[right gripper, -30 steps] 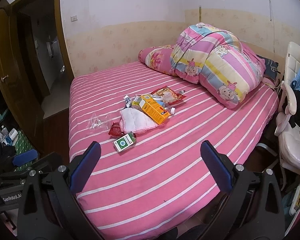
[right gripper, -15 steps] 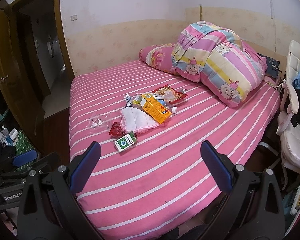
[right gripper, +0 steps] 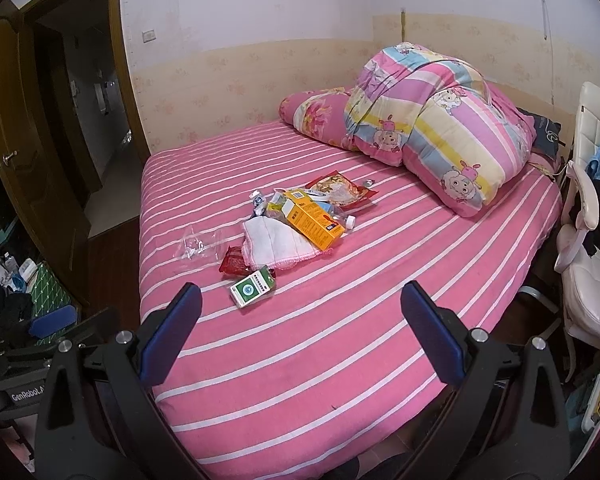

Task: Collect trash
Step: 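Move both tools toward the trash pile on the bed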

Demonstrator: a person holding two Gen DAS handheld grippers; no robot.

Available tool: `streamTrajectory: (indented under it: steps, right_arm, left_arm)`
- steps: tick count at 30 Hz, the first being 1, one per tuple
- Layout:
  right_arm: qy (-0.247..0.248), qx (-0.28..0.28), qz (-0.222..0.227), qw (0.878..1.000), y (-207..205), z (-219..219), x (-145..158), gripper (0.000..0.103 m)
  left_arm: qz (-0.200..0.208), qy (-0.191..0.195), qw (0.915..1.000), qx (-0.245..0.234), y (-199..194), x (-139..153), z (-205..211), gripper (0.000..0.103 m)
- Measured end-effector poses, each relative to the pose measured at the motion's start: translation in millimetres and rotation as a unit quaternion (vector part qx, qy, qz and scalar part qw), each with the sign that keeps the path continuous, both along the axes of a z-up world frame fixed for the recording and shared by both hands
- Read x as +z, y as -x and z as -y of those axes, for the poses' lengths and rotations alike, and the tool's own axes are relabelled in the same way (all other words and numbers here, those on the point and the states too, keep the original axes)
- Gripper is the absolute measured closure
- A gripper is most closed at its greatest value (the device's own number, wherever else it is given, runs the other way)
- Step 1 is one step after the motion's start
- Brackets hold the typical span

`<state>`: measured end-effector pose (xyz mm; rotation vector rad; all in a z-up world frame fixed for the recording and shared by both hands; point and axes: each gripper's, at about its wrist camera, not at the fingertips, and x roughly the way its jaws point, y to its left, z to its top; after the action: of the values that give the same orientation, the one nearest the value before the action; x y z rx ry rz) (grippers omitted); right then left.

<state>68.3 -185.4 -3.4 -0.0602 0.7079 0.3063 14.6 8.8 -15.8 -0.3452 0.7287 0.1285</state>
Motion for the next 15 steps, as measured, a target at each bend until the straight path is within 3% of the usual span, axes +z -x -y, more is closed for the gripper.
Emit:
streamTrajectory:
  steps: [15]
  right_arm:
    - [0.001,0.002,-0.002,1.0,-2.9,-2.7,0.8,0.004]
  left_arm:
    - [-0.003,0.01,0.9999,-0.004,-3.6,-9.6,-3.8,0.006]
